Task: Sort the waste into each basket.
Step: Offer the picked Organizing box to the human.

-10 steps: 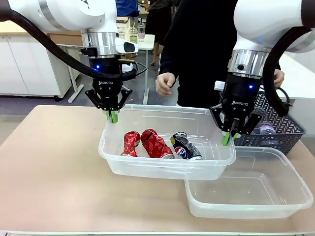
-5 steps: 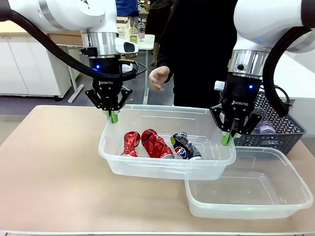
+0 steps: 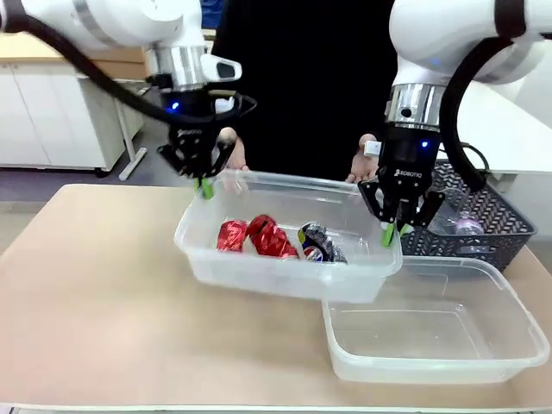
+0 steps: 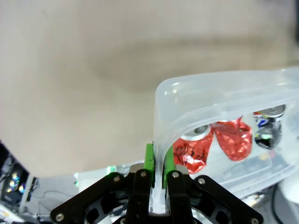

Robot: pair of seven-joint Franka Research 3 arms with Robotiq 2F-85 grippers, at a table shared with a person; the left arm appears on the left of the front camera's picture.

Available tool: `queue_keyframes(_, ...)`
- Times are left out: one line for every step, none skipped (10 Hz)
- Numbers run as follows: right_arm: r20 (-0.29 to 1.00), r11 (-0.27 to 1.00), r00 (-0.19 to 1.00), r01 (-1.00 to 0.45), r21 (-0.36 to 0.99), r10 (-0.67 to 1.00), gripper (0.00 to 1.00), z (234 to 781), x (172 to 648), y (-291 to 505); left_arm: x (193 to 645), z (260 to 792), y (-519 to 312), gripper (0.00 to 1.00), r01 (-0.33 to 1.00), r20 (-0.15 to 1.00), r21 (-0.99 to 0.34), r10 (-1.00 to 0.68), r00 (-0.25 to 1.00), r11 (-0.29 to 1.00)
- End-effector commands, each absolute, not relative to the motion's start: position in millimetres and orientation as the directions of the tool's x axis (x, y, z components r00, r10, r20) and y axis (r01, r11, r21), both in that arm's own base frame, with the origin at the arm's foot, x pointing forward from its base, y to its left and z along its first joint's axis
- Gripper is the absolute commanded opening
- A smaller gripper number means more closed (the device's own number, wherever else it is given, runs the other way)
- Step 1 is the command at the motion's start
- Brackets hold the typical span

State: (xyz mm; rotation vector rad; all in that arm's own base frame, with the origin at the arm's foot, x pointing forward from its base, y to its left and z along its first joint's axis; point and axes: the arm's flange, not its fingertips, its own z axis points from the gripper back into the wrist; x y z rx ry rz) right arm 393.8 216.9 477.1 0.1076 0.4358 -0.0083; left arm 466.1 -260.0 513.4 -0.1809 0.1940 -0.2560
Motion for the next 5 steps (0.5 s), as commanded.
queue_keyframes(-0.455, 0.986, 0.882, -0.06, 0.156, 0.125, 0.07, 501.3, 459.9, 244.3, 517.9, 533.0, -279.3, 0.1, 0.165, -0.177, -0.303, -0.225, 0.958, 0.939)
queue_keyframes(-0.429, 0.977, 0.88, -0.164, 0.133, 0.206, 0.07, 499.1, 468.4, 250.3, 533.2, 535.4, -280.7, 0.1, 0.108, -0.152, -0.303, -0.16, 0.975, 0.947)
queue_keyframes(-0.444, 0.984, 0.882, -0.104, 0.146, 0.159, 0.07, 492.2, 485.6, 245.5, 544.9, 530.1, -281.1, 0.1, 0.1, -0.159, -0.314, -0.156, 0.975, 0.944)
queue_keyframes(-0.453, 0.975, 0.876, -0.074, 0.208, 0.163, 0.07, 487.2, 506.8, 234.9, 557.9, 519.8, -278.2, 0.1, 0.071, -0.201, -0.322, -0.142, 0.969, 0.944)
queue_keyframes(-0.428, 0.965, 0.892, -0.035, 0.26, 0.148, 0.07, 482.0, 523.7, 225.4, 568.5, 510.7, -275.3, 0.1, 0.036, -0.238, -0.329, -0.119, 0.964, 0.944)
